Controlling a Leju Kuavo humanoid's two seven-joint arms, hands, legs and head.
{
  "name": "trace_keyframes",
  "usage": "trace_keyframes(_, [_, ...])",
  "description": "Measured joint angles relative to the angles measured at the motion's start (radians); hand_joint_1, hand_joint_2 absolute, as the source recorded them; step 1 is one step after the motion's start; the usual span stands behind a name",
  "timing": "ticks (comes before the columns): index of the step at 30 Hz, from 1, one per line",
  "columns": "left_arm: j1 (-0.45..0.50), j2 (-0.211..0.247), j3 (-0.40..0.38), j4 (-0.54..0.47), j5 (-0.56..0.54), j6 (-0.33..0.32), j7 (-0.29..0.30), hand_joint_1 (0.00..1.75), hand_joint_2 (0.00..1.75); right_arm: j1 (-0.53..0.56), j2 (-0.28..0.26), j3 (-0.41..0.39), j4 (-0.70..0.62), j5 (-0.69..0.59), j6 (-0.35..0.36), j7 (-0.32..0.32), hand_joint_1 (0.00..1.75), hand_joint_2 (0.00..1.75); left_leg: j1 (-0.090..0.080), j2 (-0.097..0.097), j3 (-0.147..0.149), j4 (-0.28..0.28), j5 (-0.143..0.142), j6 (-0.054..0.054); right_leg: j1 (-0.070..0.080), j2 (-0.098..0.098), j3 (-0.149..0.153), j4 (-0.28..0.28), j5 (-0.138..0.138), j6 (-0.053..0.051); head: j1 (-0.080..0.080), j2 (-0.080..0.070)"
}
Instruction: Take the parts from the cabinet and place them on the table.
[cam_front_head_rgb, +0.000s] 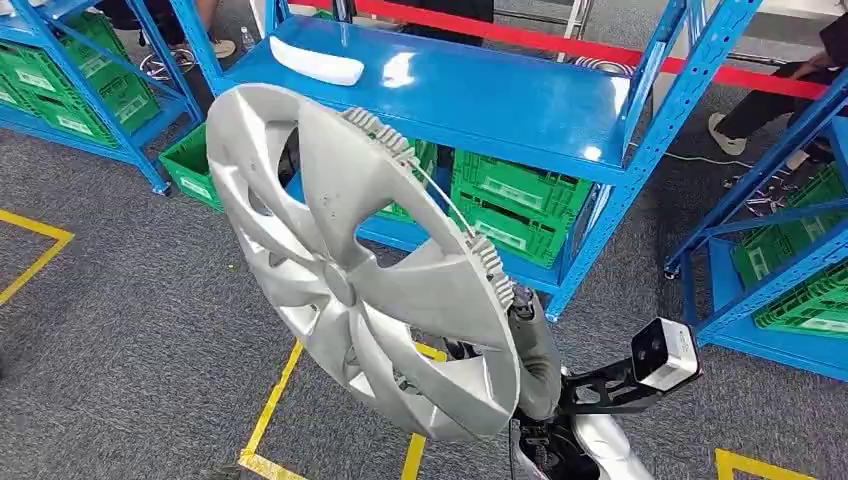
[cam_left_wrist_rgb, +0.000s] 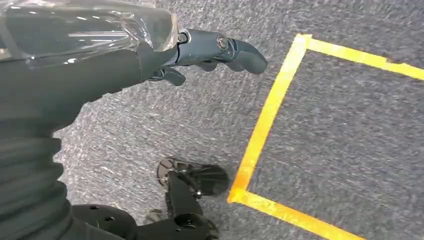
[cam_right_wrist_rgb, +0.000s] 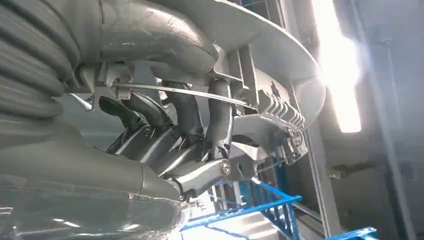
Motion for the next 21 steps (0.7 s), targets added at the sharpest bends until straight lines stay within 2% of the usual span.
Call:
trace_keyframes(1, [0.000, -0.001, 0.000, 0.000, 0.000, 0.000, 0.000, 0.00, 1.75, 0.000, 0.000, 0.000, 0.000, 0.000, 0.000, 0.000, 1.75, 1.75, 0.001, 0.000, -0.011, 0.006, 0.004, -0.002, -0.003, 0.000, 0.034, -0.041, 0.023, 0.012, 0.000, 0.000])
trace_keyframes(2, [0.000, -0.002, 0.000, 0.000, 0.000, 0.000, 0.000, 0.00, 1.75, 0.000, 0.000, 0.000, 0.000, 0.000, 0.000, 0.000, 1.75, 1.75, 0.001, 0.000, -0.022, 0.013, 0.008, -0.006, -0.005, -0.001, 0.090, -0.125, 0.051, 0.023, 0.000, 0.000])
trace_keyframes(3, [0.000, -0.003, 0.000, 0.000, 0.000, 0.000, 0.000, 0.00, 1.75, -0.001, 0.000, 0.000, 0.000, 0.000, 0.000, 0.000, 1.75, 1.75, 0.001, -0.001, -0.031, 0.022, 0.009, -0.009, -0.007, -0.001, 0.153, -0.222, 0.071, 0.027, 0.001, 0.000])
trace_keyframes(4, [0.000, -0.004, 0.000, 0.000, 0.000, 0.000, 0.000, 0.00, 1.75, -0.002, 0.000, 0.000, 0.000, 0.000, 0.000, 0.000, 1.75, 1.75, 0.000, 0.000, -0.042, 0.033, 0.010, -0.012, -0.005, -0.002, 0.206, -0.306, 0.057, 0.017, 0.001, 0.000])
trace_keyframes(5, [-0.001, -0.004, 0.000, 0.000, 0.000, 0.000, 0.000, 0.00, 1.75, -0.003, 0.001, 0.000, 0.000, 0.001, 0.000, 0.000, 1.75, 1.75, -0.003, 0.000, -0.052, 0.042, 0.015, -0.020, 0.002, 0.001, 0.216, -0.317, 0.058, 0.006, -0.003, 0.000])
trace_keyframes(7, [0.001, -0.004, 0.000, 0.000, 0.000, -0.001, 0.001, 0.00, 1.75, -0.003, 0.001, 0.000, 0.000, 0.000, 0.000, 0.000, 1.75, 1.75, -0.002, 0.000, -0.056, 0.045, 0.024, -0.034, 0.005, 0.002, 0.203, -0.314, 0.061, -0.001, 0.000, 0.000])
trace_keyframes(8, [0.002, -0.005, 0.000, 0.000, 0.001, -0.001, 0.001, 0.00, 1.75, -0.003, 0.001, 0.000, 0.000, 0.000, 0.000, 0.000, 1.75, 1.75, -0.001, 0.000, -0.059, 0.045, 0.029, -0.041, 0.006, 0.001, 0.199, -0.314, 0.067, -0.009, -0.001, 0.000])
trace_keyframes(9, [0.002, -0.002, 0.000, 0.001, 0.001, 0.000, 0.000, 0.00, 1.75, -0.004, 0.003, 0.000, 0.000, 0.001, 0.000, 0.000, 1.75, 1.75, 0.003, -0.003, -0.066, 0.049, 0.025, -0.046, -0.008, 0.000, 0.189, -0.321, 0.077, -0.024, 0.000, 0.000])
trace_keyframes(10, [0.003, -0.001, 0.000, 0.001, 0.001, 0.000, 0.001, 0.00, 1.75, -0.006, 0.003, 0.001, 0.000, 0.001, 0.000, 0.000, 1.75, 1.75, 0.006, -0.007, -0.077, 0.073, -0.012, -0.054, -0.006, -0.001, 0.186, -0.321, 0.084, -0.032, -0.003, 0.000])
trace_keyframes(11, [0.003, -0.001, 0.000, 0.001, 0.002, 0.000, 0.001, 0.00, 1.75, -0.006, 0.006, 0.001, 0.001, 0.001, 0.000, 0.000, 1.75, 1.75, 0.009, -0.007, -0.095, 0.129, -0.069, -0.060, -0.006, -0.002, 0.178, -0.321, 0.092, -0.040, -0.004, 0.000])
trace_keyframes(13, [0.003, -0.001, 0.000, 0.001, 0.002, 0.000, 0.001, 0.00, 1.75, -0.006, 0.009, 0.002, 0.002, 0.001, 0.002, 0.000, 1.75, 1.75, 0.013, -0.007, -0.141, 0.282, -0.164, -0.070, -0.002, -0.002, 0.160, -0.319, 0.106, -0.044, -0.005, 0.000])
trace_keyframes(14, [0.003, -0.001, 0.000, 0.001, 0.002, 0.000, 0.000, 0.00, 1.75, -0.006, 0.010, 0.002, 0.004, 0.001, 0.002, 0.000, 1.75, 1.75, 0.014, -0.007, -0.153, 0.340, -0.181, -0.073, -0.001, -0.002, 0.151, -0.318, 0.112, -0.044, -0.004, 0.000])
trace_keyframes(15, [0.003, -0.001, 0.000, 0.001, 0.002, 0.000, 0.000, 0.00, 1.75, -0.006, 0.011, 0.003, 0.006, 0.001, 0.003, 0.000, 1.75, 1.75, 0.016, -0.007, -0.149, 0.359, -0.174, -0.073, 0.000, -0.002, 0.142, -0.317, 0.118, -0.042, -0.005, 0.000])
trace_keyframes(16, [0.003, -0.001, 0.000, 0.001, 0.002, 0.000, 0.001, 0.00, 1.75, -0.006, 0.011, 0.004, 0.008, 0.001, 0.003, 0.000, 1.75, 1.75, 0.016, -0.007, -0.121, 0.332, -0.146, -0.071, 0.000, -0.002, 0.134, -0.315, 0.124, -0.039, -0.004, 0.000])
trace_keyframes(17, [0.003, 0.000, 0.000, 0.001, 0.002, 0.000, 0.000, 0.00, 1.75, -0.006, 0.011, 0.005, 0.009, 0.001, 0.004, 0.001, 1.75, 1.75, 0.017, -0.007, -0.069, 0.258, -0.108, -0.069, 0.000, -0.001, 0.127, -0.314, 0.130, -0.037, -0.004, 0.000])
trace_keyframes(18, [0.002, 0.000, 0.000, 0.001, 0.002, 0.000, 0.000, 0.00, 1.75, -0.006, 0.011, 0.006, 0.009, 0.001, 0.004, 0.001, 1.75, 1.75, 0.017, -0.008, -0.005, 0.162, -0.078, -0.064, 0.000, 0.000, 0.124, -0.313, 0.134, -0.031, -0.005, 0.000])
trace_keyframes(19, [0.001, 0.000, 0.000, 0.001, 0.002, 0.000, 0.000, 0.00, 1.75, -0.006, 0.011, 0.007, 0.009, 0.000, 0.004, 0.002, 1.75, 1.75, 0.016, -0.011, 0.054, 0.076, -0.074, -0.057, 0.000, 0.000, 0.123, -0.313, 0.138, -0.026, -0.005, 0.000])
trace_keyframes(20, [0.000, 0.000, 0.000, 0.001, 0.001, 0.001, 0.000, 0.00, 1.75, -0.007, 0.013, 0.008, 0.009, -0.001, 0.004, 0.003, 1.75, 1.75, 0.010, -0.013, 0.080, 0.032, -0.091, -0.052, 0.009, -0.001, 0.118, -0.313, 0.142, -0.019, -0.003, 0.000])
trace_keyframes(21, [0.000, 0.000, 0.000, 0.001, 0.001, 0.003, 0.000, 0.00, 1.75, -0.009, 0.015, 0.009, 0.009, -0.003, 0.004, 0.005, 1.75, 1.75, 0.007, -0.013, 0.074, 0.030, -0.089, -0.049, 0.006, -0.002, 0.115, -0.313, 0.151, -0.012, -0.003, 0.000])
